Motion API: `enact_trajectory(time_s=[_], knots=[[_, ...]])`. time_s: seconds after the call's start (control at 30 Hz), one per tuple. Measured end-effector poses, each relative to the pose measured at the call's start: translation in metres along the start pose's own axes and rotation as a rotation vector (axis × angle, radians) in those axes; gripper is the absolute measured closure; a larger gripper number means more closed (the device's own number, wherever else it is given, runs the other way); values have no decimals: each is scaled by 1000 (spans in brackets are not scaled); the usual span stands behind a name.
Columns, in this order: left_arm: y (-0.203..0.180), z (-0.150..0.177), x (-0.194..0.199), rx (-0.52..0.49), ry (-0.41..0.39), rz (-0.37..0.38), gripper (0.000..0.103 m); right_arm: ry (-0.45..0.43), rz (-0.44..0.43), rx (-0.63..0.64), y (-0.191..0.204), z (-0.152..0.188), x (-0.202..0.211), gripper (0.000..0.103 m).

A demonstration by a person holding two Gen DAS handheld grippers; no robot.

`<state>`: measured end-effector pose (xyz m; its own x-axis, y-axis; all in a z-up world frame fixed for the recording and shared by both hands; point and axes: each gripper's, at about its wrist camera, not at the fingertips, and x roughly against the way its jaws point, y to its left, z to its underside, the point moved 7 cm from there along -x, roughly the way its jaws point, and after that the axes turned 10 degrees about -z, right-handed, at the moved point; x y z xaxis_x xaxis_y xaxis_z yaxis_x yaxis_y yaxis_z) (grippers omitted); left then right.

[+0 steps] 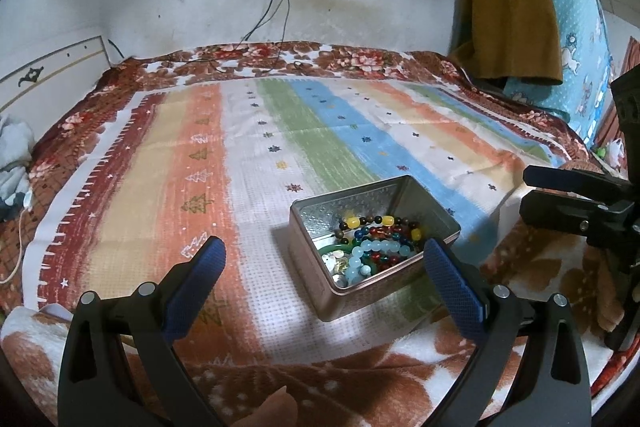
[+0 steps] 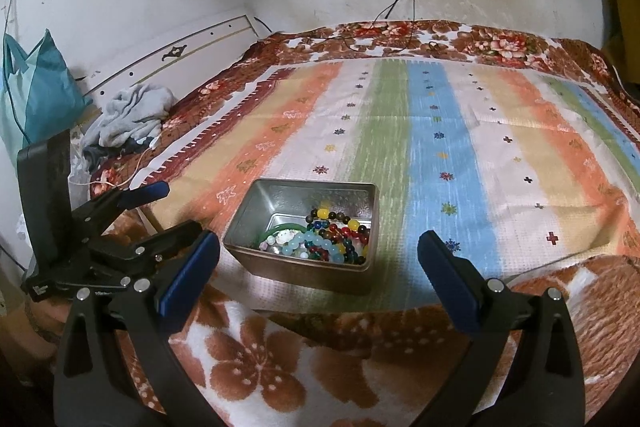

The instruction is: Organize jewelry

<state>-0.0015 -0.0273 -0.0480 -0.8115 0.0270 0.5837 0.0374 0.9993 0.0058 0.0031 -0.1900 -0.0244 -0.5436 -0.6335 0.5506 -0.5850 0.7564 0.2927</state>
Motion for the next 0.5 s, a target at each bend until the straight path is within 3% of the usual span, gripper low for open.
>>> enact_trajectory(time_s=[0.5], knots=[[-11,0,1,-46,-7,11,6,12,-1,-2,-2,1,-3,5]])
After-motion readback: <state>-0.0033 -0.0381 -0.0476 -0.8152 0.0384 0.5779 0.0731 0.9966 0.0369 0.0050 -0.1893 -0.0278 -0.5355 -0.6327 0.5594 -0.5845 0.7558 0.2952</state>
